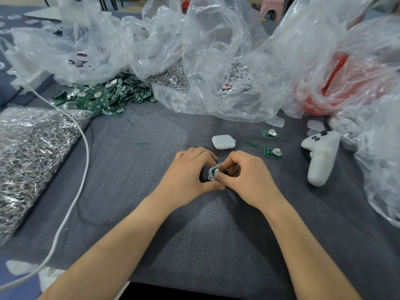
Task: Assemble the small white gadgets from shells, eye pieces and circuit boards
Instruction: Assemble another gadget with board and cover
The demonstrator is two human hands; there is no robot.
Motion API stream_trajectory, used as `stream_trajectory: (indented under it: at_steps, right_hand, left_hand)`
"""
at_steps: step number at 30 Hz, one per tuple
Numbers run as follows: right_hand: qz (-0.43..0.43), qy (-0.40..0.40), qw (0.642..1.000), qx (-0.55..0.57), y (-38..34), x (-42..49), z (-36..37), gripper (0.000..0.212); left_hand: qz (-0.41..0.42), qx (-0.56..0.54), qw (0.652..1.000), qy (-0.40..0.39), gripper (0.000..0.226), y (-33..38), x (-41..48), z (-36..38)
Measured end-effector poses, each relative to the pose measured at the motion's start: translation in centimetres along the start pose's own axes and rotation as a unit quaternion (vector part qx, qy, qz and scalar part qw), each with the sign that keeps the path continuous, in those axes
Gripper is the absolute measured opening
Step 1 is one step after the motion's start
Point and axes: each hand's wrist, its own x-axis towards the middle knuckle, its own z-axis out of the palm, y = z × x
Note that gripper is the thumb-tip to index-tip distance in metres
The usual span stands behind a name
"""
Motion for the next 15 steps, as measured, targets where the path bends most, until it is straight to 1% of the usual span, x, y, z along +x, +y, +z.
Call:
stream_trajectory:
  at_steps: [5,7,10,15]
  right_hand:
    - [-0.048,0.096,0.993,0.056,-0.2,-0.3,0.1,0.015]
    - [-0.057,0.123,0.989,0.061,-0.1,-0.1,-0.3,0.016]
    - [-0.067,0.125,0.99,0.022,0.4,-0.1,-0.8,0.015]
    - [-0.076,0.088,0.993,-0.017,0.4,-0.3,-0.5,0.015]
  left_hand:
    - [-0.002,0.0,1.0,0.008,0.043,0.1,-0.1,0.0]
    - [-0.001,0.002,1.0,0.009,0.043,0.2,-0.1,-0.1]
    - [0.003,0.005,1.0,0.005,0.044,0.1,-0.1,-0.1]
    - [0.01,0.016,1.0,0.006,0.048,-0.1,-0.1,0.0]
